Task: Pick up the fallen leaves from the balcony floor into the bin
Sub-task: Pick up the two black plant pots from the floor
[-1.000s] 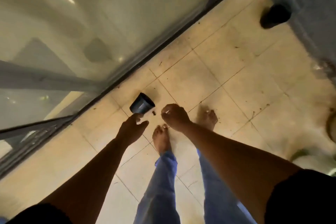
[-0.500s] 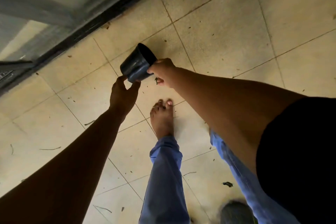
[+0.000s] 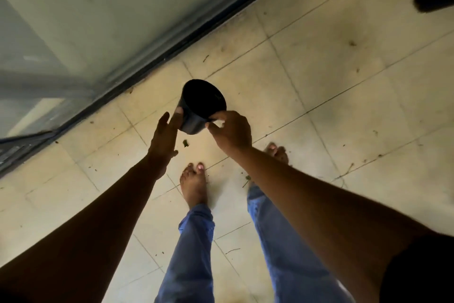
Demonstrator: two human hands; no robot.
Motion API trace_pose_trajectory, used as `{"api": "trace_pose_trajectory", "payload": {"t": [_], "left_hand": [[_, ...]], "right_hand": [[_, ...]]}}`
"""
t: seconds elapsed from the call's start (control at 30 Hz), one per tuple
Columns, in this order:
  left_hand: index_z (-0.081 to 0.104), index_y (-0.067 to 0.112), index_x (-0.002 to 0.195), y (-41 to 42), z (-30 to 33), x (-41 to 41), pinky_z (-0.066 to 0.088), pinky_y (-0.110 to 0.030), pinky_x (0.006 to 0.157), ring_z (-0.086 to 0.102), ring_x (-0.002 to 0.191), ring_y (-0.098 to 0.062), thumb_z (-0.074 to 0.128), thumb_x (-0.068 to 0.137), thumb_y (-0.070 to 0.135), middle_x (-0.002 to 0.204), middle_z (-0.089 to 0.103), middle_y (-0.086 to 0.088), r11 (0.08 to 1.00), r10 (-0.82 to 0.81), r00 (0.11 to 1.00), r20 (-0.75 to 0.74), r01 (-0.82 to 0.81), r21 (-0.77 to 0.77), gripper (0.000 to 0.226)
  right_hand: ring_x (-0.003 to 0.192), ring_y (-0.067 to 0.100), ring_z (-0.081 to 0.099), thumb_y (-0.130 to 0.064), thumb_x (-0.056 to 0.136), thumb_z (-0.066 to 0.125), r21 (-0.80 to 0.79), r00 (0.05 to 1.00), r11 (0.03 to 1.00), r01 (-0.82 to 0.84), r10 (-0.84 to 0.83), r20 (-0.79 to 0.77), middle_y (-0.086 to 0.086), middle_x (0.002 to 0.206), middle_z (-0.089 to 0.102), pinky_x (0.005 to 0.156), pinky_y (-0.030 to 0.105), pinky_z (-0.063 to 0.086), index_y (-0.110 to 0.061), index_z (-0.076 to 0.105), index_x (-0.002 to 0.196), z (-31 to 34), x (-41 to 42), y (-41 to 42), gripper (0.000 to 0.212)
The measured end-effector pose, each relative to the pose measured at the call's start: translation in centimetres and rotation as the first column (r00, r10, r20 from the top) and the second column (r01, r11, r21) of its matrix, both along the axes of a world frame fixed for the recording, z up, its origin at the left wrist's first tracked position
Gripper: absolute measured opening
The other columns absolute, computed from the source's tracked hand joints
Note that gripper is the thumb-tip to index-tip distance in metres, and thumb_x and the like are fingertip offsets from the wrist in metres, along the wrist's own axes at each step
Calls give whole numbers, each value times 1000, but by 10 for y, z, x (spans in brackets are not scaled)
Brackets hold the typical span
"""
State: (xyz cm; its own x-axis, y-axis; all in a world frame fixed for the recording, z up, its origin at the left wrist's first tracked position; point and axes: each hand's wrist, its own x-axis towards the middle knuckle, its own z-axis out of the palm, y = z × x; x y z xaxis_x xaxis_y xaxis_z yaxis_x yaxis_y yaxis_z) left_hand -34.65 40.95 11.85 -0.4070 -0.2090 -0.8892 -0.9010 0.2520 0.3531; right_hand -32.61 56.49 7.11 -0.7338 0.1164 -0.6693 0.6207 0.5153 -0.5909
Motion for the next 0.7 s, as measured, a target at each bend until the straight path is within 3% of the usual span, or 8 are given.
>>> {"api": "trace_pose_trajectory", "payload": {"t": [0.1,0.23,0.3,0.43,0.53,0.63,0.67,0.7], "left_hand": [[26,37,158,49,46,-25,46,-57,105,45,135,-22,59,66,91,149,45,6,994,-45,999,-23,47,101,112],[38,39,151,119,91,-56,61,-51,83,59,124,-24,77,51,80,143,55,1,981,-131,991,-7,131,143,114],[48,34,143,150,98,-69,63,-51,78,65,116,-28,87,59,67,134,63,-4,978,-155,988,27,149,144,98],[62,26,126,201,104,-92,62,-51,79,66,112,-33,77,87,38,125,67,-12,979,-162,986,30,157,133,43],[62,25,126,236,93,-116,62,-49,77,63,116,-36,75,90,32,127,64,-13,978,-170,985,27,165,126,40],[58,26,131,259,92,-137,62,-51,78,60,119,-37,76,89,33,130,59,-12,975,-189,980,63,180,127,46],[57,26,130,268,77,-140,61,-53,79,60,116,-37,76,89,34,127,58,-11,980,-158,985,74,147,133,46],[57,28,129,261,27,-151,61,-56,80,61,111,-34,76,89,37,123,59,-9,968,-239,968,75,231,94,45]], "right_hand": [[101,21,66,-27,87,74,84,992,995,59,-49,-121,1,106,72,80,25,44,-23,76,105,54,11,48,19],[100,23,63,-29,87,70,150,971,981,124,-89,-224,2,105,67,85,37,52,-24,74,105,115,19,105,19],[105,20,61,-31,88,68,166,972,975,145,-110,-208,-1,111,66,88,37,52,-27,72,109,134,17,130,22],[116,15,61,-30,92,64,116,966,980,159,-130,-223,-3,126,64,94,31,51,-29,60,134,161,2,180,42],[114,18,64,-22,95,62,76,965,983,170,-150,-213,1,133,64,94,34,53,-27,43,150,167,-20,227,58],[109,21,67,-17,94,61,139,970,972,191,-166,-177,1,127,67,92,40,55,-26,46,145,156,-45,276,54],[106,21,68,-19,95,61,151,969,965,216,-194,-150,0,125,68,90,39,56,-28,48,142,152,-53,293,50],[103,20,69,-23,95,61,159,965,955,251,-235,-116,-1,123,69,88,38,57,-29,50,139,145,-61,311,46]]}}
